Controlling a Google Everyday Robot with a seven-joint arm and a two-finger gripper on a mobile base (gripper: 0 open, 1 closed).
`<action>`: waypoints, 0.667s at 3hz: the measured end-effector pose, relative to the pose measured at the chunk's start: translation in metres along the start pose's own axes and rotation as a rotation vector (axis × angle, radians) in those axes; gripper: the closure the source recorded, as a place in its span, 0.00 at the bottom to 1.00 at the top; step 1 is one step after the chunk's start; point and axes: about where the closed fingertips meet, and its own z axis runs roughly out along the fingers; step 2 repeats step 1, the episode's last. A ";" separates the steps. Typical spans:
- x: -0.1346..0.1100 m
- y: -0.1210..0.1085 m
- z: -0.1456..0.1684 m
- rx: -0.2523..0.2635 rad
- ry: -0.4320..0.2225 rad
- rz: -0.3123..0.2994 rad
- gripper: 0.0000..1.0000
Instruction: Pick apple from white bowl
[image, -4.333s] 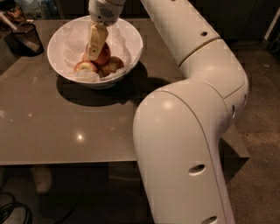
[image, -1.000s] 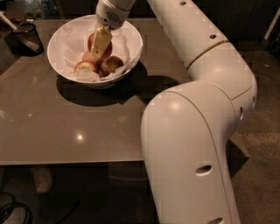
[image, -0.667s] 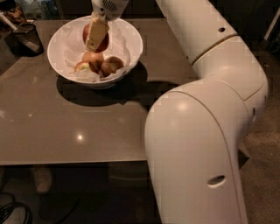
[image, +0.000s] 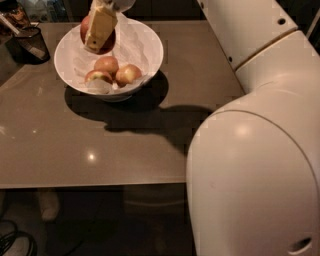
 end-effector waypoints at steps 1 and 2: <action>-0.002 -0.003 0.002 0.008 -0.006 -0.001 1.00; -0.002 -0.003 0.002 0.008 -0.006 -0.001 1.00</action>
Offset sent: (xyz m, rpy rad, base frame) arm 0.0000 0.0000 0.0000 0.0000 0.0000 0.0000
